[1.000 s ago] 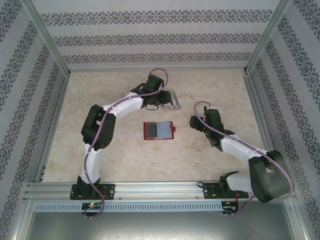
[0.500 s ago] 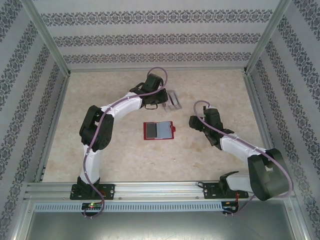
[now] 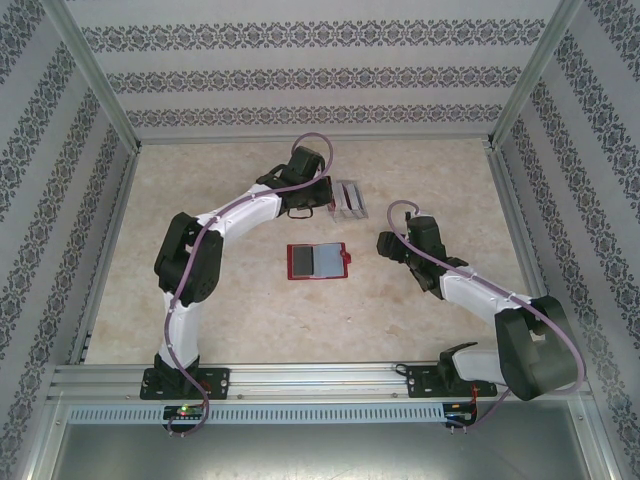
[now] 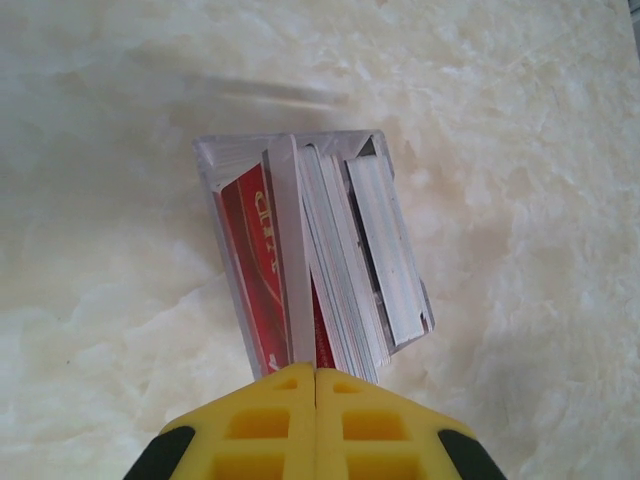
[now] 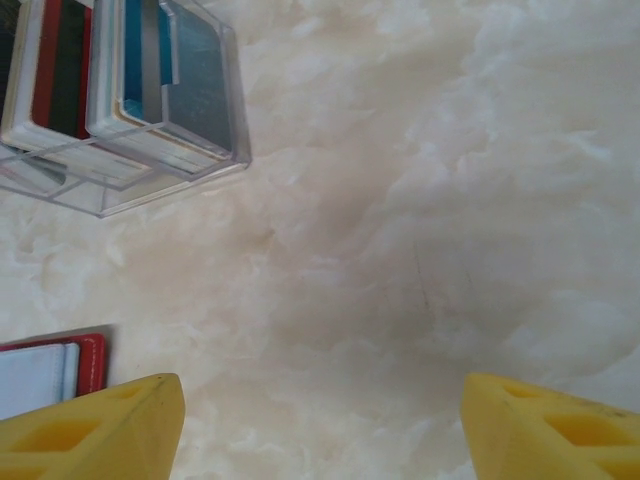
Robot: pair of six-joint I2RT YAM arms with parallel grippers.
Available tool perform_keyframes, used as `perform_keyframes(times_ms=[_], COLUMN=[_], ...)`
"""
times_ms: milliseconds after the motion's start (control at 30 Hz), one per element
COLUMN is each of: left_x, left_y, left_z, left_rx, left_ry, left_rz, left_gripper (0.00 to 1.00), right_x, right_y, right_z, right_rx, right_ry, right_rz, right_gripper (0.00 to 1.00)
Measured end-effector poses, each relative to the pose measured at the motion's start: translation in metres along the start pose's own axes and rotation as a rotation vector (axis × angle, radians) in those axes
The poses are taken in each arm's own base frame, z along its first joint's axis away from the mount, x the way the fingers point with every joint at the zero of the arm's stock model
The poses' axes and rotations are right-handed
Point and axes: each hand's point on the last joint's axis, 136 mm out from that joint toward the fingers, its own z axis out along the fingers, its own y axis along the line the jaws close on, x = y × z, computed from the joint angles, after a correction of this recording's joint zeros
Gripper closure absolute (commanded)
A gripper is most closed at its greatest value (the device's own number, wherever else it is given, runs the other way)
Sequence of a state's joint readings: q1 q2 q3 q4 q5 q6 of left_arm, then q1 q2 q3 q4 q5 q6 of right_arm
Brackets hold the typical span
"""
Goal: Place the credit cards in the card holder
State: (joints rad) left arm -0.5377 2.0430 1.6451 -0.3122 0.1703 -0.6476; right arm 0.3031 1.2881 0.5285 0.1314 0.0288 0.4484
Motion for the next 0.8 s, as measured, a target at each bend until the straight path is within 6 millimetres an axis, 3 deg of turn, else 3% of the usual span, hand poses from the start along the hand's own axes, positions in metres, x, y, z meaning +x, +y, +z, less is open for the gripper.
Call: perform_keyframes(times_ms=[133,367,467,667,800], left_x=[-0.002,-0.019,-0.016,0.006,0.02], left_y=[0.0,-0.019,-0.035,-0.081,-0.106], left_z=[-0.023,-0.109,-0.136,-0.149,-0.152], left_rx=[-0.026,0.015,0.103,0.389,0.547], left_ry=[0.001,-0.088,-0.097,-0.007,0.051], left_rz=[0.007,0.047,0.066,0.119,0.157], left_gripper=[1.0,1.0,1.0,1.0,1.0], right_x=[-0.011,-0.043,-0.049,-0.064,-0.07], right_y=[0.014,0.055,0.075,0.123,0.14], right_z=[-0.017,-0.065,-0.08,-0.113,-0.126], right_rx=[-0.08,-0.303,-0.409,-0.656,-0.764], right_ry=[-0.057,-0.192,-0.192,-0.155,-0.112], right_rz=[-0.01,-0.034,-0.04,-0.045,-0.009], right_gripper=[0.34,0.33,0.32,0.32,0.35])
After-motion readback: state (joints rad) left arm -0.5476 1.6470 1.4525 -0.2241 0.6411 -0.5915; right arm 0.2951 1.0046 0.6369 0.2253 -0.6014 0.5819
